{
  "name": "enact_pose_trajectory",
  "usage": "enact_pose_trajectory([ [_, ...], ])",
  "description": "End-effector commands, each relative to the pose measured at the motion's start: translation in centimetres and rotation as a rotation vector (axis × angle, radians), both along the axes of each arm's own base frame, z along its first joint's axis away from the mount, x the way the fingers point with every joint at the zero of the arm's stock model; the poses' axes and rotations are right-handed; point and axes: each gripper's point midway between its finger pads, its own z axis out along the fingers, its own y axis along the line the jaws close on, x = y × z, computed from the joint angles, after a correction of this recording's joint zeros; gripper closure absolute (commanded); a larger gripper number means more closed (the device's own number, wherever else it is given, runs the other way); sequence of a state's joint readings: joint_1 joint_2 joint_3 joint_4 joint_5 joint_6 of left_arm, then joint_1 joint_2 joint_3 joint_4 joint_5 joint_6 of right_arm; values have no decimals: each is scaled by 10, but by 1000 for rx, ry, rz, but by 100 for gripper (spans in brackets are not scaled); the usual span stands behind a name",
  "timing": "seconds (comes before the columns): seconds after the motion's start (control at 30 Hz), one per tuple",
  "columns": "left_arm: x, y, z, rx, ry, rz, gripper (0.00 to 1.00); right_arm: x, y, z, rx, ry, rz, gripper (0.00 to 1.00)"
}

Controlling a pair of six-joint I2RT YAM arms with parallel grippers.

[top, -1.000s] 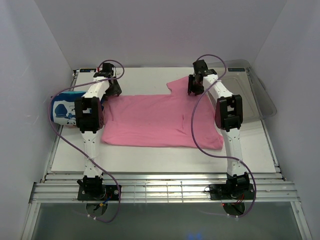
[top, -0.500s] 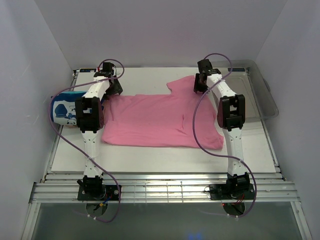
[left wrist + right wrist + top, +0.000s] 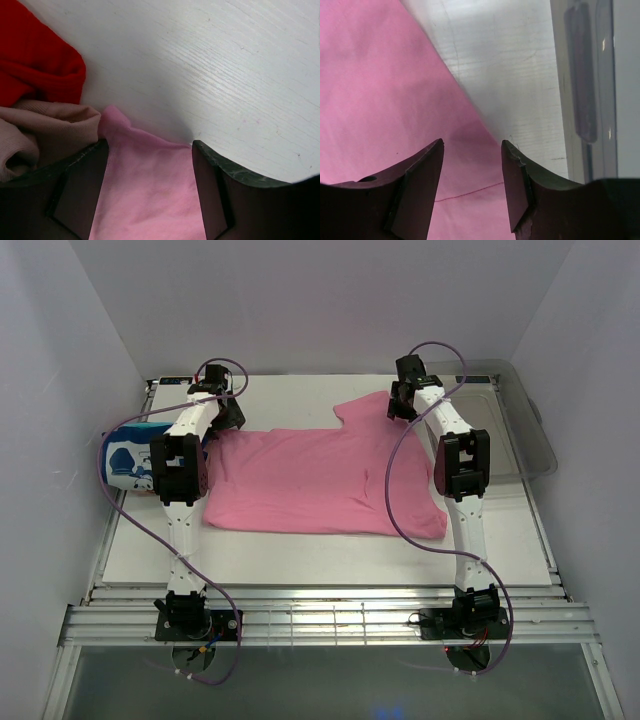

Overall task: Fold and stack the t-shirts
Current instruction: Grap the side of the flattened tshirt furthest away from the robot with both arms

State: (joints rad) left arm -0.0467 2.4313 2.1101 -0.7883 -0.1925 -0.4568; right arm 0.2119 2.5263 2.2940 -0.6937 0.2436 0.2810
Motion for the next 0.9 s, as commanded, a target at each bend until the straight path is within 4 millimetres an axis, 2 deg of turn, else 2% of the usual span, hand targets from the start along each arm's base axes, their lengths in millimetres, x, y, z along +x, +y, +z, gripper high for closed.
enact_pose_trajectory([
  [0.0, -8, 2, -12, -15, 42, 14, 22, 24, -7, 21, 5, -101, -39, 43],
  [0.13, -11, 3, -13, -17, 50, 16, 22, 29, -2, 18, 37, -109, -31, 41],
  [0.33, -14, 3, -18, -20, 65, 10, 22, 17, 17, -12, 126, -20, 16, 40],
  [0.47, -15, 5, -18, -21, 66, 13, 22, 7, 27, -29, 179, 45, 43, 35],
  [0.63, -17, 8, -18, -17, 72, 19, 25, 3, 31, -33, 203, 62, 57, 36],
  [0.8, -18, 8, -17, -19, 74, 19, 31, 6, 29, -23, 197, 39, 44, 44],
  [0.87, -19, 8, -17, -14, 74, 21, 38, 6, 28, -20, 192, 32, 42, 63],
])
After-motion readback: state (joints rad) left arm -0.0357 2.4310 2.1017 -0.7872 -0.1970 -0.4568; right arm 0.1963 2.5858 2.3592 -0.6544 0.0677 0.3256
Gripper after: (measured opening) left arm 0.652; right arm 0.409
